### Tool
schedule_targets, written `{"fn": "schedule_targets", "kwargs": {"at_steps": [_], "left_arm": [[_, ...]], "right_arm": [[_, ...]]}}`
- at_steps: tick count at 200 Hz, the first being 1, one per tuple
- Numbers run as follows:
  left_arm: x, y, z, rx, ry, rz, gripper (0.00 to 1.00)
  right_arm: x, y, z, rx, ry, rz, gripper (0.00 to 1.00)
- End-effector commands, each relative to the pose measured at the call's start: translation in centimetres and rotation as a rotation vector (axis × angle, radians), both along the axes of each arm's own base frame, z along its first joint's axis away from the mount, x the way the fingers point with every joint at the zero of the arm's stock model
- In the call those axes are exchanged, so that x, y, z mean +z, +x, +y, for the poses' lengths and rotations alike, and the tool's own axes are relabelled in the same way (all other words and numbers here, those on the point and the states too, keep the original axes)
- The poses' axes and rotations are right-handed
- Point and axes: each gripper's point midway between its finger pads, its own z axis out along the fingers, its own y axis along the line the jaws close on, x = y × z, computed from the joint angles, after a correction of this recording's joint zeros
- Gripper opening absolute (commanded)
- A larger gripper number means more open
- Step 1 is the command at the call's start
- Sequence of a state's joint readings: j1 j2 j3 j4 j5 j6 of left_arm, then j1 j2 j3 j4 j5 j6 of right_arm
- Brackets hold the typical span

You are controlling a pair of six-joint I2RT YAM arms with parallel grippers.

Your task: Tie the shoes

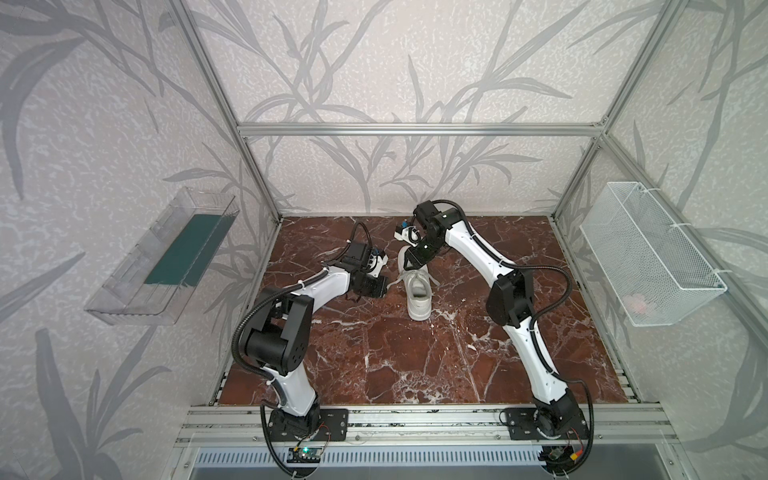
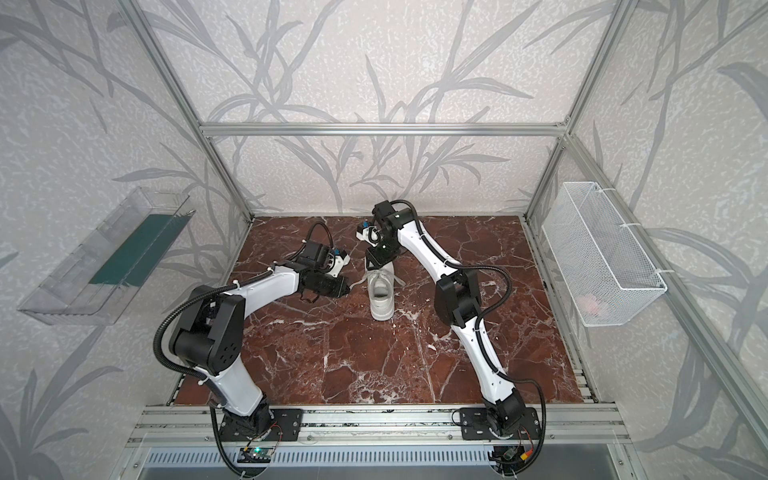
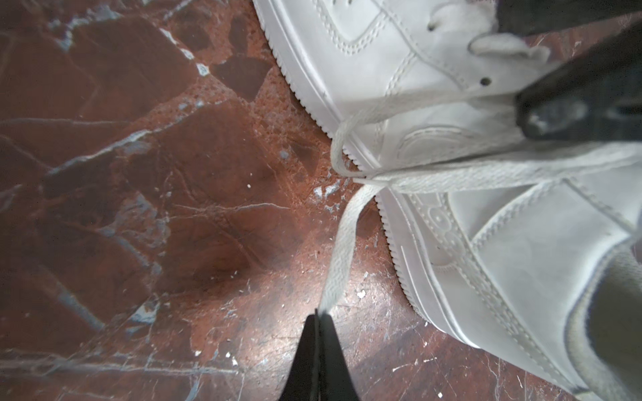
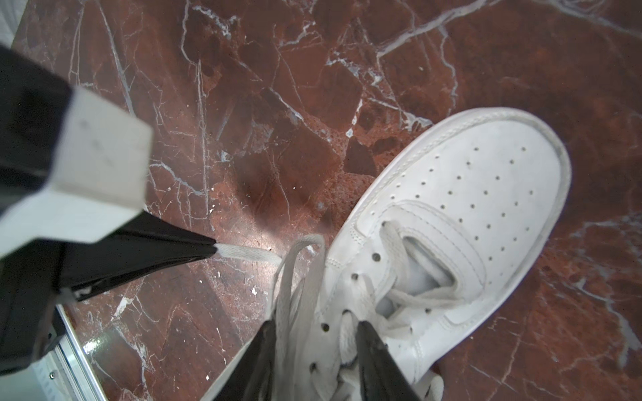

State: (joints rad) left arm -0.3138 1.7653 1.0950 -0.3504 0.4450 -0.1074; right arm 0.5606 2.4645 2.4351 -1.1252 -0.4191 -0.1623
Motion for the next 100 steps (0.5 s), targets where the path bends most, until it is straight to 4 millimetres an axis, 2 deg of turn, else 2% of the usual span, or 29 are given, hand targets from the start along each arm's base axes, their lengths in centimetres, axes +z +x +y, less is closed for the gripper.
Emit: {"fn": "schedule_targets", "kwargs": {"at_steps": [1,27,100], "left_arm": [[0.0,0.2,-0.6,0.002,-0.036,0.013,0.0],[-0.5,0.1,-0.7,0.004,-0.041,0.022,0.0],[-1.0,0.5,-0.6,0.009,-0.046,0.032,0.0]], "right_arm": [[3.6,-0.7,0.7,0.027,0.058,-0.062,0.43],[3.9,-1.0,0.9,0.05,0.06,-0.08,0.43],[0.8,-1.5,1.1,0.077,-0.005,-0.051,0.38]]}}
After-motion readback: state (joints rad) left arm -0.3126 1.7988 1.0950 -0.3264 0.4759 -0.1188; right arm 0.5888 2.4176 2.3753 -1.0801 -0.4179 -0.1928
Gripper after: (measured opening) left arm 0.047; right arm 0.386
